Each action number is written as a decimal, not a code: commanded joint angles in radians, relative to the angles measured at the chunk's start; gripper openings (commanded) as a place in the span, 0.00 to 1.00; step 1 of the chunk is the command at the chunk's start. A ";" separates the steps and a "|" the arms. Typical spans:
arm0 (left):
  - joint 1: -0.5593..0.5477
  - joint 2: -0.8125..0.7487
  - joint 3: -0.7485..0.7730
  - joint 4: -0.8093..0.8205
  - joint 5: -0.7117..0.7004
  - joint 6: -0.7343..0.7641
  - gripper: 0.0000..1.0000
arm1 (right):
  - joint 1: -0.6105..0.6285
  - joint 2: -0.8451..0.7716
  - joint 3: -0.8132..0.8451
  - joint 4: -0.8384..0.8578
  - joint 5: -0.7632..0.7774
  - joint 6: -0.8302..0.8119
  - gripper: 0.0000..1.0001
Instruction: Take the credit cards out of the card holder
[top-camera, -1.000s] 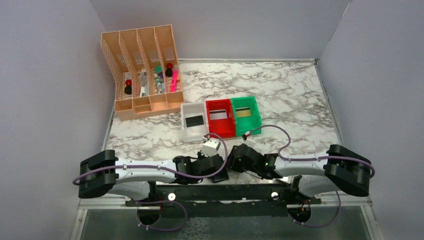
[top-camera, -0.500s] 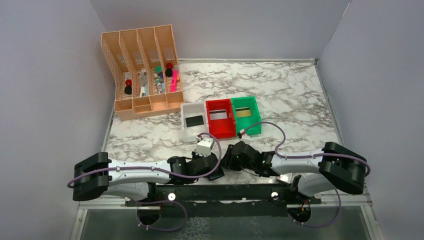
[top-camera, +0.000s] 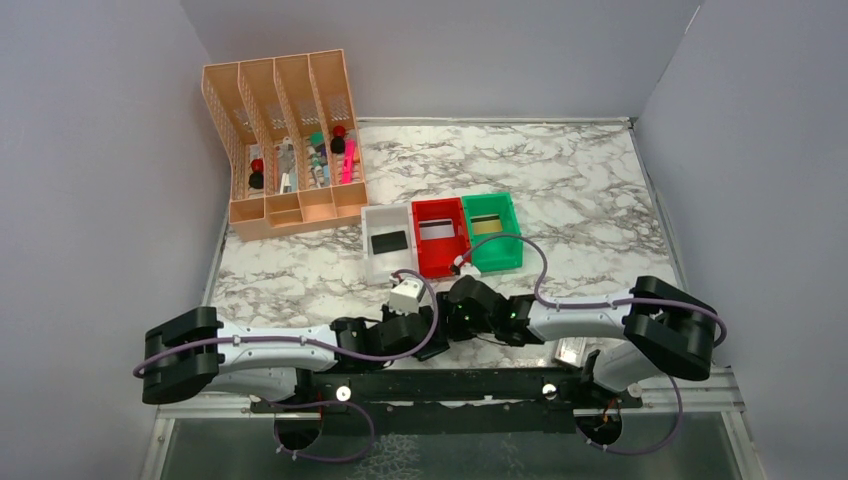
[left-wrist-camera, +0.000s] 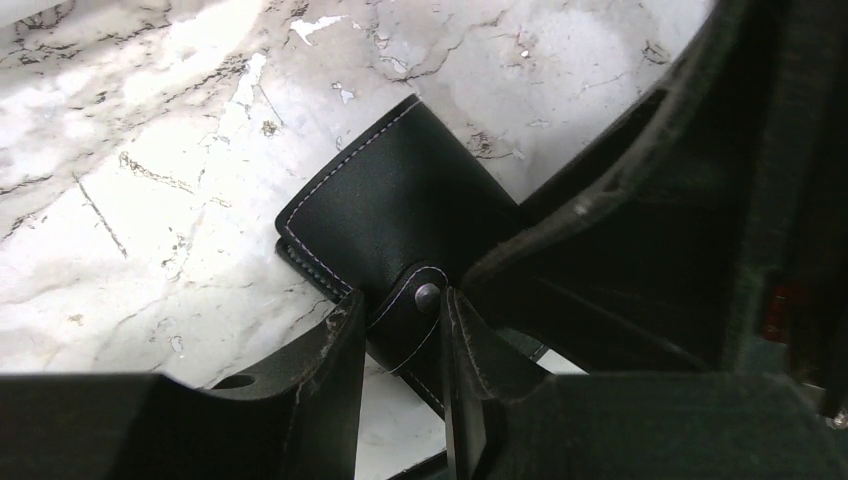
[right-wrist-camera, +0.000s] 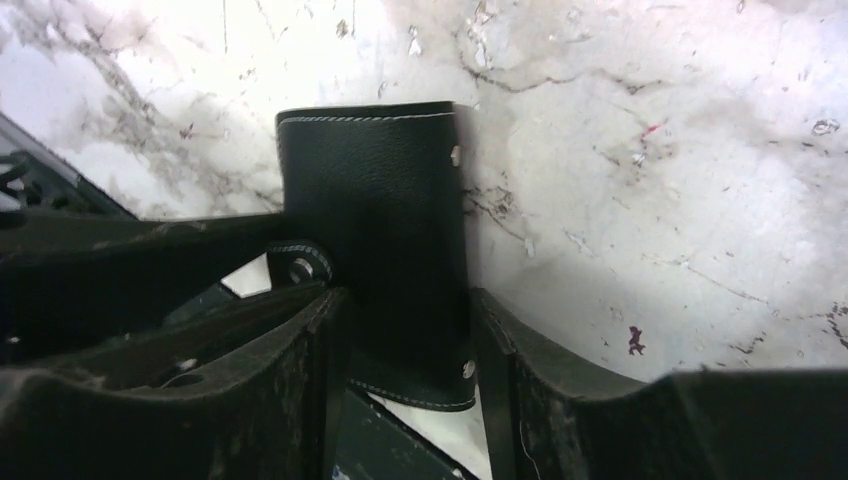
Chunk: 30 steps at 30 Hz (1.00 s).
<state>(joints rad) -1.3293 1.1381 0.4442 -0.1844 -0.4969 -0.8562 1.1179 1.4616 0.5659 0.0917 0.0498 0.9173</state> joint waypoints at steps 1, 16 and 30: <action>-0.005 -0.058 0.010 0.028 -0.017 -0.018 0.00 | 0.005 0.136 -0.020 -0.282 0.179 0.015 0.49; 0.005 -0.272 -0.029 -0.081 -0.094 -0.079 0.00 | 0.005 0.268 0.007 -0.325 0.227 0.027 0.43; 0.018 -0.023 0.102 -0.222 -0.029 -0.073 0.51 | 0.005 0.256 -0.024 -0.174 0.106 0.059 0.43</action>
<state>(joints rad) -1.3167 1.0367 0.4866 -0.3454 -0.5579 -0.9211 1.1301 1.6028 0.6434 0.1429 0.1631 0.9859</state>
